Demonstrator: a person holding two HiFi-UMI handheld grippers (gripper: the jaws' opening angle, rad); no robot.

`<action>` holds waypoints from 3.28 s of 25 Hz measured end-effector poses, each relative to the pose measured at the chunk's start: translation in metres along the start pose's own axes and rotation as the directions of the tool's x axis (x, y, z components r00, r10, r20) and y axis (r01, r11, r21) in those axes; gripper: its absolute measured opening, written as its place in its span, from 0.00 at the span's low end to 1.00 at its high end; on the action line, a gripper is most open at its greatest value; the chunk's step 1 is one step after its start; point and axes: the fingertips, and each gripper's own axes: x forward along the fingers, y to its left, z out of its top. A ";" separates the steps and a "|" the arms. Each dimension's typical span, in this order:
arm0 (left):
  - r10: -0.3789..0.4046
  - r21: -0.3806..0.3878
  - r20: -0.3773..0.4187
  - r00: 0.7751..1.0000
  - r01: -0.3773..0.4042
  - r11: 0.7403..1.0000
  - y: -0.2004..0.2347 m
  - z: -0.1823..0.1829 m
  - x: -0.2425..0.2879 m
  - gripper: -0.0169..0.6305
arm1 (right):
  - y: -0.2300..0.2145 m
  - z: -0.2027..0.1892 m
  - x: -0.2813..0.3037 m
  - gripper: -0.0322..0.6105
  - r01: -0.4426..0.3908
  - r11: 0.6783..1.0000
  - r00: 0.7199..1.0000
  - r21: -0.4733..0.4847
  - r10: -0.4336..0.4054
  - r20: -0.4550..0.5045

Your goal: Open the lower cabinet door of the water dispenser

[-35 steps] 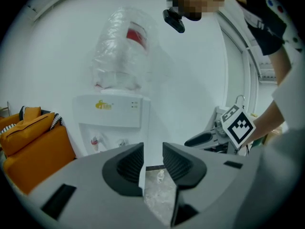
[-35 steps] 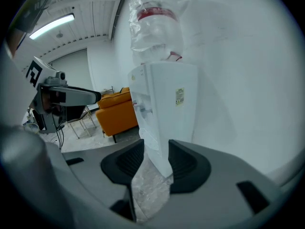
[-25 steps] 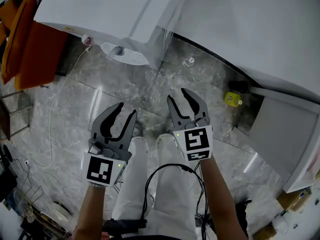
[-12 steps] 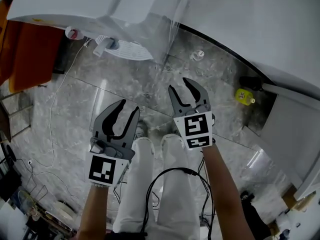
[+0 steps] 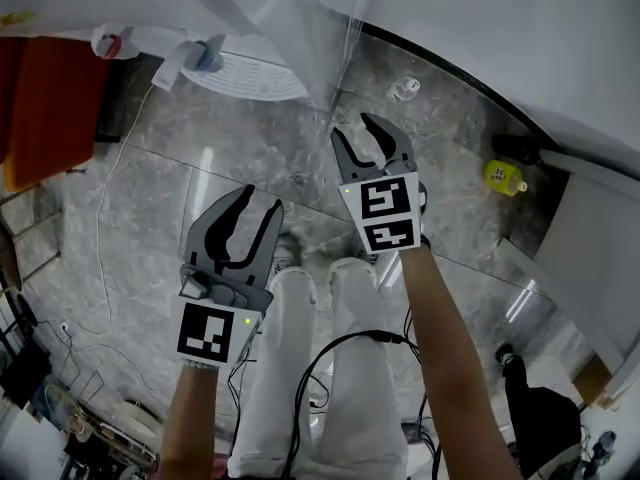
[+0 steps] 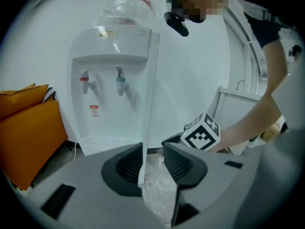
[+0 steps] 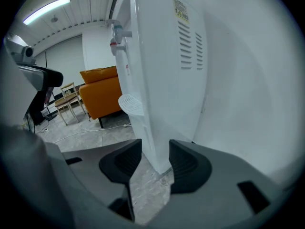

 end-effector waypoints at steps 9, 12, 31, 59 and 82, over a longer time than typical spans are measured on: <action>-0.017 -0.001 -0.008 1.000 0.017 1.000 0.010 -0.017 0.005 0.23 | 0.000 -0.013 0.050 0.35 -0.016 1.000 0.999 -0.008 0.016 -0.032; -0.016 -0.005 -0.008 1.000 0.016 1.000 0.015 -0.019 0.006 0.23 | 0.000 -0.015 0.066 0.35 -0.017 1.000 0.999 -0.021 0.016 -0.045; 0.002 -0.024 -0.001 1.000 -0.002 1.000 0.028 -0.034 0.007 0.23 | -0.002 -0.018 0.090 0.29 0.025 0.999 0.998 0.033 -0.023 -0.064; 0.071 -0.034 0.044 0.997 -0.070 0.997 0.047 -0.033 -0.009 0.23 | 0.000 -0.020 0.087 0.25 0.088 0.992 0.991 0.092 -0.078 -0.111; 0.087 -0.040 0.014 0.996 -0.087 0.995 0.050 -0.045 -0.013 0.22 | 0.045 -0.043 0.067 0.21 0.041 0.997 0.991 0.072 -0.032 -0.130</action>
